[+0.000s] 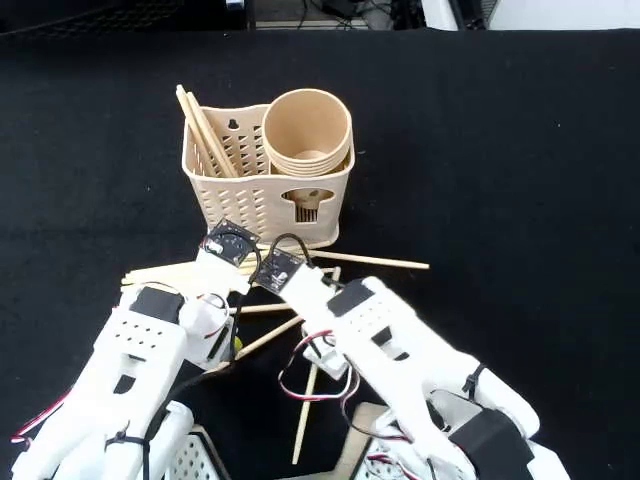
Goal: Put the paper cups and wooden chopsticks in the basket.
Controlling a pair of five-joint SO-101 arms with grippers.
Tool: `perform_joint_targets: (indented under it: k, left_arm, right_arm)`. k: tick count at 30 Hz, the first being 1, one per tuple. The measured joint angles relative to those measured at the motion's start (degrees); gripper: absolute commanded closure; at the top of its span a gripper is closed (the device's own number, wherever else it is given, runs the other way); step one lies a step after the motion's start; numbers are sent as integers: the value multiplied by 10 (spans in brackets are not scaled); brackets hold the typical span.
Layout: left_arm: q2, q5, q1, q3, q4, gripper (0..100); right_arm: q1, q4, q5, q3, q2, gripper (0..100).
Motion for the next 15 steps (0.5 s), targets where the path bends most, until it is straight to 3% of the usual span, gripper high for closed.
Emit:
perform_joint_targets:
  k: [15]
  left_arm:
    - [-1, 2, 0, 0, 0, 770]
  right_arm:
    - [-40, 30, -11, -40, 0, 985]
